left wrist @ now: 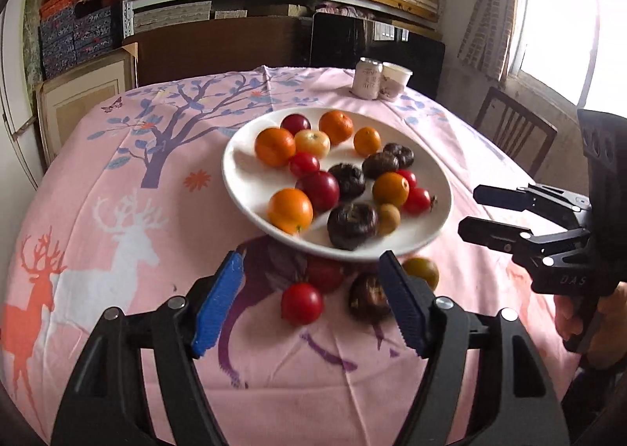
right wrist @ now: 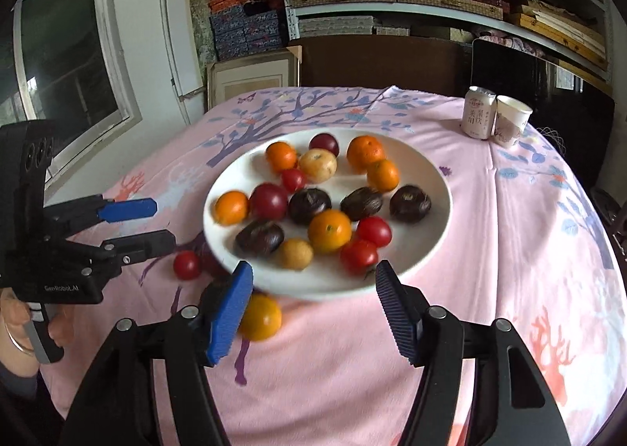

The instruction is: Organize fruits

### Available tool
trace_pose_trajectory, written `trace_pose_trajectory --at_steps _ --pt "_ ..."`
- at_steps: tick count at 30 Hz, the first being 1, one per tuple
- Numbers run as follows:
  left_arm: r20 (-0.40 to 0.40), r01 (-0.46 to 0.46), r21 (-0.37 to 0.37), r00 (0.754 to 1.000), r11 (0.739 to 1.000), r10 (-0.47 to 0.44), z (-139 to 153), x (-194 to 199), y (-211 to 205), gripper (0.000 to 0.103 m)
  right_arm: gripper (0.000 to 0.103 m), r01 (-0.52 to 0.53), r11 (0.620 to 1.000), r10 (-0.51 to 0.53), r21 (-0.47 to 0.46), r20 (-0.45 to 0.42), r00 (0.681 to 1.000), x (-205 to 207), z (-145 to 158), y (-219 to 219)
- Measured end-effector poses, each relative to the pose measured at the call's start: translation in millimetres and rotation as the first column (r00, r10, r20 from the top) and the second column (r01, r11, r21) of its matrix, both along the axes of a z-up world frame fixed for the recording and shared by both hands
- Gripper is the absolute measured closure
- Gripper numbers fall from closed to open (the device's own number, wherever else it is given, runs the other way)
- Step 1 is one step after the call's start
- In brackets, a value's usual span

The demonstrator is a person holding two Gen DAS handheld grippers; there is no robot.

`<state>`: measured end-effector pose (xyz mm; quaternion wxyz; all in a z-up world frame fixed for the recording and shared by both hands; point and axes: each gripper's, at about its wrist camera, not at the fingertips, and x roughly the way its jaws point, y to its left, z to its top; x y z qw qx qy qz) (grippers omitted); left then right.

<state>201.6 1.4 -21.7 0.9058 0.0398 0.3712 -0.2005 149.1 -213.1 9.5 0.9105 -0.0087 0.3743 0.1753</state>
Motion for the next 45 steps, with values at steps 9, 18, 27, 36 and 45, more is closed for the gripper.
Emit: trace_pose_trajectory --at_steps 9,18,27,36,45 --pt "-0.065 -0.052 0.051 0.996 0.997 0.056 -24 -18 25 0.033 0.050 -0.069 0.998 0.069 -0.001 -0.096 0.993 -4 -31 32" --pt "-0.079 -0.051 0.105 0.995 0.993 0.059 -35 -3 10 0.033 0.065 -0.076 0.993 0.089 0.093 -0.152 0.984 8 -42 30" --pt "-0.065 -0.018 0.174 0.997 0.985 0.030 -39 8 -16 0.033 0.065 -0.014 0.971 0.048 0.238 -0.138 0.989 -2 -38 -22" --pt "-0.080 -0.027 0.197 0.996 0.980 0.044 -46 12 -22 0.042 0.065 -0.020 0.969 0.053 0.245 -0.129 0.990 -6 -36 -26" --pt "-0.070 -0.011 0.197 0.997 0.980 0.025 -46 8 -25 0.075 0.065 -0.021 0.970 0.053 0.241 -0.126 0.991 -4 -35 -24"
